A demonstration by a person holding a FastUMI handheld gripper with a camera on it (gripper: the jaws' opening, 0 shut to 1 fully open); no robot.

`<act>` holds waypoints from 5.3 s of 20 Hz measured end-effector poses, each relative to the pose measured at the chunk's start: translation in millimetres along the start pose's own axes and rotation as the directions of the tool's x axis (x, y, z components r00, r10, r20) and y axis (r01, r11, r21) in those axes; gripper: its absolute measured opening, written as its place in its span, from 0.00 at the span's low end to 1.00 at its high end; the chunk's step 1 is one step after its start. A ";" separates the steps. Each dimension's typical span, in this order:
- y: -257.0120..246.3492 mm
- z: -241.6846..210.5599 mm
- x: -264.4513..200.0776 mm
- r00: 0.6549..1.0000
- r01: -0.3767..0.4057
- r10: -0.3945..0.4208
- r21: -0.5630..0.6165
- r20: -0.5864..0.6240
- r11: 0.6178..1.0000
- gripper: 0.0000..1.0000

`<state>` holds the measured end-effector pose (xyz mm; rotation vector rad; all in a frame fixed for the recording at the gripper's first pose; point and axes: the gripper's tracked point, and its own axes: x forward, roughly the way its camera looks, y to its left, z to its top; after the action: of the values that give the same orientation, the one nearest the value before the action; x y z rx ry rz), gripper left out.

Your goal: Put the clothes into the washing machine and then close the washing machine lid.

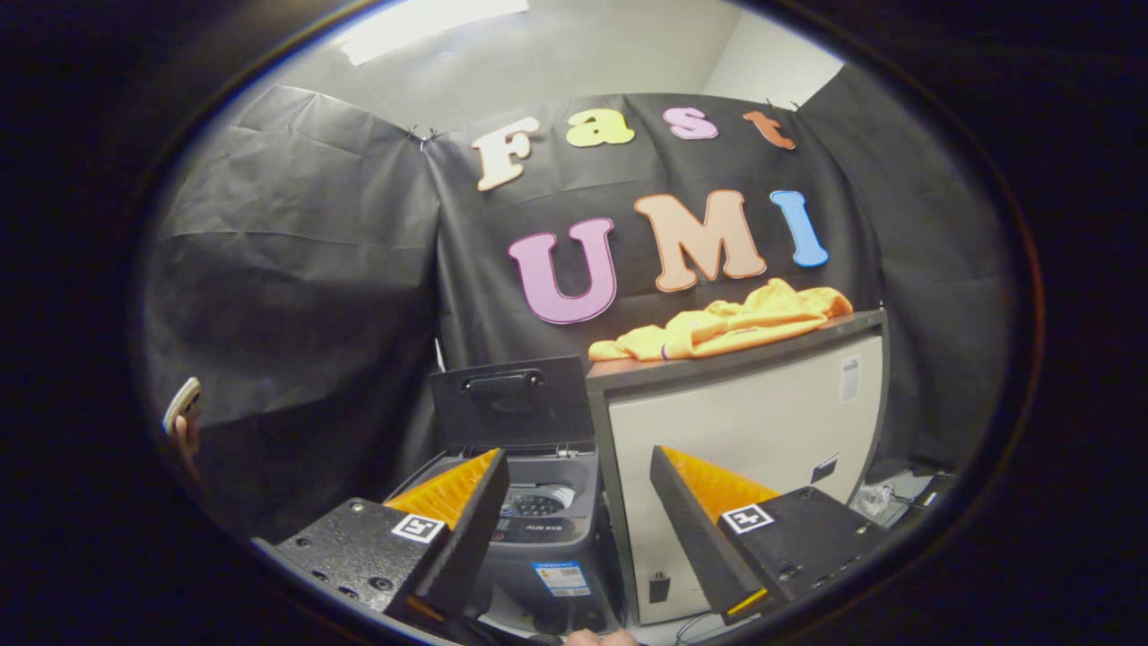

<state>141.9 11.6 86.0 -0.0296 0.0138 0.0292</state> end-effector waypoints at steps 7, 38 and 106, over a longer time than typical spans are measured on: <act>-25.4 34.0 40.3 0.999 0.051 -0.051 -0.040 -0.005 0.998 0.97; -204.3 50.4 224.1 0.845 0.235 -0.320 -0.241 -0.429 0.942 0.98; 188.9 -75.4 316.7 0.846 -0.137 0.106 -0.020 -0.523 0.990 0.18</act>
<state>451.9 207.3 0.6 -0.0933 0.5633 0.1490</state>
